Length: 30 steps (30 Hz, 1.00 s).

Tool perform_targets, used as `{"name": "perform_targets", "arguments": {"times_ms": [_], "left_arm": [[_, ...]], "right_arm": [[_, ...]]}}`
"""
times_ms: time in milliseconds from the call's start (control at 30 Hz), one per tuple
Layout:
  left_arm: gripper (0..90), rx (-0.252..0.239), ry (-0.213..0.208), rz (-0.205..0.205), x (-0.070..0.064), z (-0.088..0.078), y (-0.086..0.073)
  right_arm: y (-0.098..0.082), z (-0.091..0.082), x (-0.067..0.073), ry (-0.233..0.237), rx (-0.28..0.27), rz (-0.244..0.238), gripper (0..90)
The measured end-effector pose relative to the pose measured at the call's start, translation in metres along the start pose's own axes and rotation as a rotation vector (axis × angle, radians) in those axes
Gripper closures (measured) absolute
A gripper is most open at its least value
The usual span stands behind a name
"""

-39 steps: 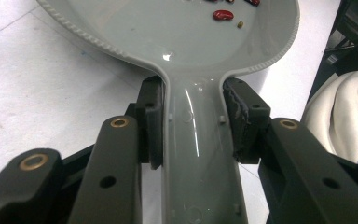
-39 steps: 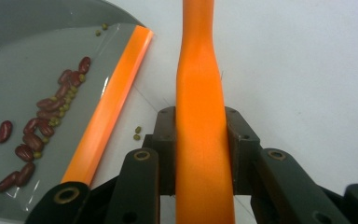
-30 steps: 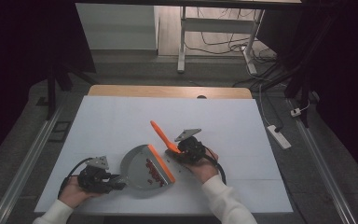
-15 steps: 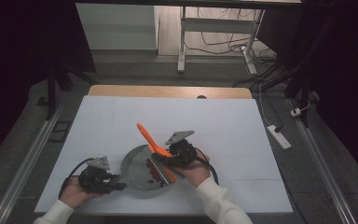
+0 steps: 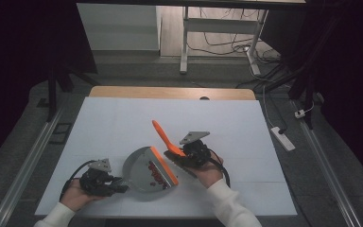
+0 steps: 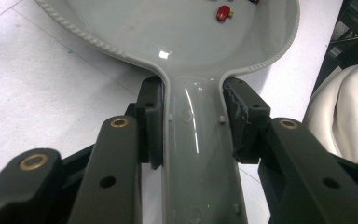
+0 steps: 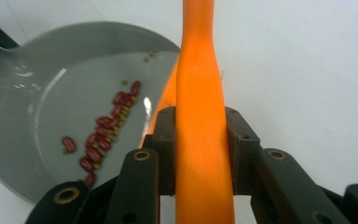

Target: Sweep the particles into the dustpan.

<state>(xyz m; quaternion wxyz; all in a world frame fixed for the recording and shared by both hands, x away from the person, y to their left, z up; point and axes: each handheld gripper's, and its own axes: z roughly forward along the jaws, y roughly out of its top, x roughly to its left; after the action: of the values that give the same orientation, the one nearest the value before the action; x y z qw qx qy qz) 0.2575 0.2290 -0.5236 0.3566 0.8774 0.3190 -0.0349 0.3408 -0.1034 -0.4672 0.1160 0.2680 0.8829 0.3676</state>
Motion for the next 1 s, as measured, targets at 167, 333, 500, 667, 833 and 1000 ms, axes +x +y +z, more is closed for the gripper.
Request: {"name": "perform_targets", "arguments": {"times_ms": [167, 333, 500, 667, 833, 1000], "left_arm": [[61.5, 0.001, 0.002, 0.001, 0.0, 0.0, 0.0], [61.5, 0.001, 0.002, 0.001, 0.0, 0.001, 0.001], [61.5, -0.001, 0.005, 0.0, -0.001, 0.001, 0.0], [61.5, 0.001, 0.004, 0.0, -0.001, 0.001, 0.001], [61.5, 0.002, 0.002, 0.001, -0.001, 0.001, 0.001], [61.5, 0.001, 0.002, 0.001, -0.001, 0.001, 0.001]], "right_arm": [[-0.009, -0.006, -0.006, -0.038, 0.017, 0.014, 70.2], [-0.018, -0.002, -0.005, -0.043, 0.046, 0.026, 70.2], [-0.019, -0.001, 0.01, -0.034, 0.081, -0.012, 70.2], [-0.027, -0.009, 0.023, 0.0, 0.07, 0.019, 70.3], [-0.022, -0.006, 0.039, 0.115, 0.032, 0.033, 70.2], [-0.015, -0.014, 0.032, 0.035, -0.004, 0.014, 70.2]]}}
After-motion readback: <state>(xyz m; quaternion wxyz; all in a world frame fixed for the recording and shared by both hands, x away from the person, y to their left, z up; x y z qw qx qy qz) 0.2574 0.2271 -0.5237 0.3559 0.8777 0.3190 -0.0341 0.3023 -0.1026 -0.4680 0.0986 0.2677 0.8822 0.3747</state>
